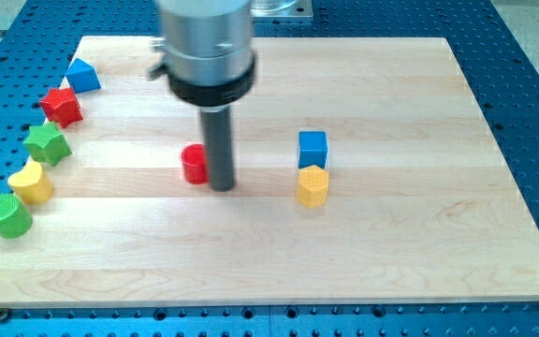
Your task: Place the red circle at the top of the triangle
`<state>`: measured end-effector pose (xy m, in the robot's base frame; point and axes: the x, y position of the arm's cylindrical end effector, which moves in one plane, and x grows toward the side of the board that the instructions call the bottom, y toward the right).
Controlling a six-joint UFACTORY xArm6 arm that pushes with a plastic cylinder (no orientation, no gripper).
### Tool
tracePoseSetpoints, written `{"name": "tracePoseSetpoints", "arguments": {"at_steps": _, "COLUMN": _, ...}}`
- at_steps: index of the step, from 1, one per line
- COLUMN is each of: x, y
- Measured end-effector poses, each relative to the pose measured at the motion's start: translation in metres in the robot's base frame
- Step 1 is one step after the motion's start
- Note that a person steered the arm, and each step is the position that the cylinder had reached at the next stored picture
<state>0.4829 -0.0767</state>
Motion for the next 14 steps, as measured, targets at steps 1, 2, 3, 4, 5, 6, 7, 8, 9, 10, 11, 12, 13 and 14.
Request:
{"name": "tracePoseSetpoints", "arguments": {"at_steps": 1, "x": -0.023, "y": -0.027}}
{"name": "tracePoseSetpoints", "arguments": {"at_steps": 2, "x": 0.003, "y": -0.005}}
{"name": "tracePoseSetpoints", "arguments": {"at_steps": 3, "x": -0.037, "y": -0.07}}
{"name": "tracePoseSetpoints", "arguments": {"at_steps": 4, "x": -0.117, "y": -0.074}}
{"name": "tracePoseSetpoints", "arguments": {"at_steps": 5, "x": -0.164, "y": -0.074}}
{"name": "tracePoseSetpoints", "arguments": {"at_steps": 6, "x": -0.202, "y": -0.086}}
{"name": "tracePoseSetpoints", "arguments": {"at_steps": 7, "x": -0.222, "y": -0.102}}
{"name": "tracePoseSetpoints", "arguments": {"at_steps": 8, "x": -0.198, "y": -0.081}}
{"name": "tracePoseSetpoints", "arguments": {"at_steps": 9, "x": -0.219, "y": -0.118}}
{"name": "tracePoseSetpoints", "arguments": {"at_steps": 10, "x": -0.243, "y": -0.127}}
{"name": "tracePoseSetpoints", "arguments": {"at_steps": 11, "x": -0.236, "y": -0.133}}
{"name": "tracePoseSetpoints", "arguments": {"at_steps": 12, "x": -0.219, "y": -0.129}}
{"name": "tracePoseSetpoints", "arguments": {"at_steps": 13, "x": -0.219, "y": -0.152}}
{"name": "tracePoseSetpoints", "arguments": {"at_steps": 14, "x": -0.223, "y": -0.158}}
